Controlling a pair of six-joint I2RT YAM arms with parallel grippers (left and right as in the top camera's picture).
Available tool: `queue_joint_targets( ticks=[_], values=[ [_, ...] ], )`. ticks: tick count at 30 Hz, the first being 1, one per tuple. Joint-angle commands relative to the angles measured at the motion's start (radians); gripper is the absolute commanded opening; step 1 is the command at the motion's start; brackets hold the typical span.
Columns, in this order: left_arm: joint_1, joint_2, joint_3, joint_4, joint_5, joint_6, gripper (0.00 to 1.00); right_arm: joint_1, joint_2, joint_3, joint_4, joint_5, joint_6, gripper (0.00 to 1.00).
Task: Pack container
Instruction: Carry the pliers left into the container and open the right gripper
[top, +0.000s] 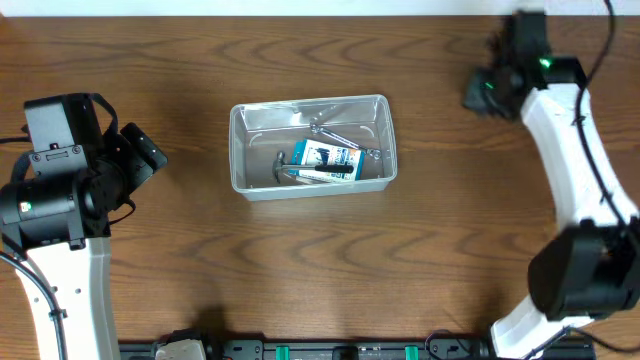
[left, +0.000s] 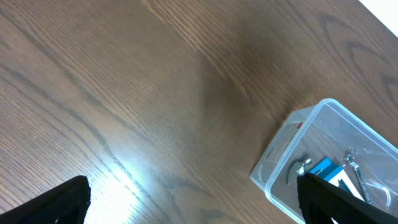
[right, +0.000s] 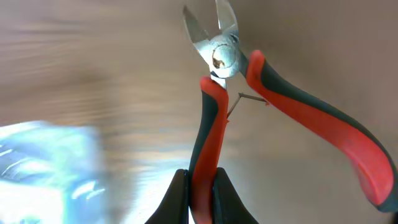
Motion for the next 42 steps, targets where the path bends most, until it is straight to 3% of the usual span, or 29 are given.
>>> queue_joint_targets(
  ticks=[1, 5, 10, 24, 25, 27, 28, 30, 32, 36, 42],
  values=[
    [0.004, 0.004, -0.002, -0.005, -0.015, 0.01, 0.99, 0.136, -0.036, 0.099, -0.044, -0.114, -0.378, 0.01],
    [0.004, 0.004, -0.002, -0.005, -0.015, 0.029, 0.99, 0.297, -0.032, 0.11, -0.051, -0.129, -0.587, 0.01],
    [0.004, 0.004, -0.002, -0.006, -0.015, 0.029, 0.99, 0.441, 0.018, 0.094, -0.051, -0.161, -0.727, 0.01],
    [0.004, 0.004, -0.002, -0.006, -0.015, 0.058, 0.99, 0.508, 0.346, 0.092, -0.045, -0.26, -0.716, 0.01],
    [0.004, 0.004, -0.002, -0.006, -0.015, 0.063, 0.99, 0.508, 0.348, 0.092, -0.044, -0.259, -0.702, 0.12],
    [0.004, 0.004, -0.002, -0.006, -0.015, 0.063, 0.99, 0.508, 0.346, 0.093, -0.044, -0.251, -0.692, 0.66],
    [0.004, 0.004, -0.002, -0.005, -0.015, 0.063, 0.99, 0.508, 0.338, 0.095, -0.044, -0.245, -0.693, 0.81],
    [0.004, 0.004, -0.002, -0.005, -0.016, 0.063, 0.99, 0.506, 0.322, 0.109, -0.045, -0.212, -0.674, 0.93],
    [0.004, 0.004, -0.002, -0.005, -0.016, 0.063, 0.99, 0.497, 0.296, 0.138, -0.05, -0.138, -0.6, 0.98],
    [0.004, 0.004, -0.002, -0.005, -0.016, 0.063, 0.99, 0.451, 0.208, 0.219, -0.1, -0.023, -0.474, 0.99],
    [0.004, 0.004, -0.002, -0.005, -0.016, 0.063, 0.99, 0.267, 0.007, 0.267, -0.171, 0.225, -0.124, 0.99]
  ],
)
